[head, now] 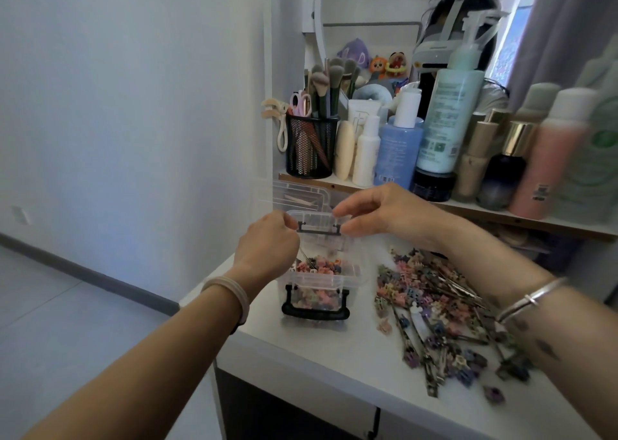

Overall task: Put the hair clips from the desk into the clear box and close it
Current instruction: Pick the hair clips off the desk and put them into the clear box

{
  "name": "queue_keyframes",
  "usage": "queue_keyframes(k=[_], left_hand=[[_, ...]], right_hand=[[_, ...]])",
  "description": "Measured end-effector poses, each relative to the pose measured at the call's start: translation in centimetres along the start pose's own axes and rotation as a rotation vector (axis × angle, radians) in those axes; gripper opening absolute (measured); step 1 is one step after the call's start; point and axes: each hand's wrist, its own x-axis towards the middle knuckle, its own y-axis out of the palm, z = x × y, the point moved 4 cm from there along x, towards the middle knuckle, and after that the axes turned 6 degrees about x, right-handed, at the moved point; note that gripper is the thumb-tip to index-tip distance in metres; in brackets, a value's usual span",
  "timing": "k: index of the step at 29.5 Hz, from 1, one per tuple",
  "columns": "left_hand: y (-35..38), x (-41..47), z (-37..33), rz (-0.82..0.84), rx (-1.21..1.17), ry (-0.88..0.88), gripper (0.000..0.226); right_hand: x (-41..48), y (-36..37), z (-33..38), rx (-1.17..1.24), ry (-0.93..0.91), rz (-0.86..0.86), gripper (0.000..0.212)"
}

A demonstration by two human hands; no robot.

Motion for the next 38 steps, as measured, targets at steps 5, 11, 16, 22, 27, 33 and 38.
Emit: queue_keyframes(k=[5,11,16,22,27,33,38], left_hand=[[0.1,-0.1,-0.1,0.003,0.004,0.001,0.035],[0.1,0.1,-0.3,0.004,0.012,0.013,0.035],[0.2,0.3,0.0,0.006,0.014,0.010,0.035],[0.3,0.2,-0.1,0.011,0.008,0.012,0.034],[0.2,0.3,-0.1,0.001,0.014,0.016,0.034],[0.3,0.2,-0.1,-0.003,0.017,0.010,0.034],[0.3,0.0,-0.1,-0.005,0.007,0.007,0.035]], right_hand=[[0.8,-2.4,-4.0,-0.343,0.175,-0.279,0.028],[0.8,-0.6,-9.2,-0.782,0.455,0.041,0.045],[1.1,-0.3,-8.5,-0.695,0.336,0.039,0.039],[0.8,0.0,-8.1,-0.770,0.230,0.009,0.022],[0.6,-1.0,-3.8,-0.479,-0.012,-0.306,0.019],[-0.4,0.3,0.3,-0.231,-0.072,-0.094,0.020],[-0.6,-1.1,-2.1,-0.370,0.038,-0.232,0.022]])
